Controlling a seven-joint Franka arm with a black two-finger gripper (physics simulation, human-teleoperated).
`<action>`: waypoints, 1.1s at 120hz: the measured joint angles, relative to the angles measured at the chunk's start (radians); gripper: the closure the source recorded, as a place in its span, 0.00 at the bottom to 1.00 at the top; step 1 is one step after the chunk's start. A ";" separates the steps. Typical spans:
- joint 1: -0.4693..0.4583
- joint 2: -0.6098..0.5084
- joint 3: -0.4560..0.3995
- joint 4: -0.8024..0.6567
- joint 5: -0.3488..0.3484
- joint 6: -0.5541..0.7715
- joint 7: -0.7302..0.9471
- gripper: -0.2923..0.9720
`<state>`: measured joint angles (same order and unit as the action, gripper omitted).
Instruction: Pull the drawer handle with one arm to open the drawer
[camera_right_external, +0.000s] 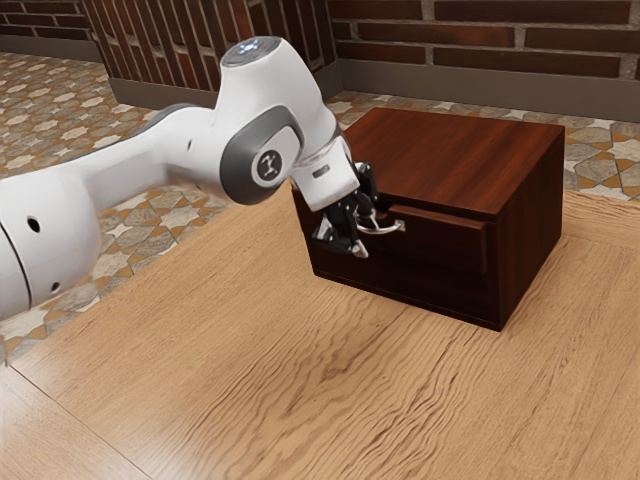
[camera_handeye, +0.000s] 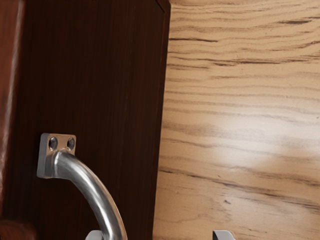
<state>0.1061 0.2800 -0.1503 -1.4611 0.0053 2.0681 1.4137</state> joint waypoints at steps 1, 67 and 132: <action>0.000 0.000 0.000 0.000 0.000 0.000 0.000 0.62; 0.000 -0.085 0.000 -0.095 -0.001 0.002 -0.015 0.79; -0.004 -0.298 0.000 -0.361 -0.011 0.061 -0.048 0.82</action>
<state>0.1022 -0.0177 -0.1500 -1.8220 -0.0058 2.1290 1.3655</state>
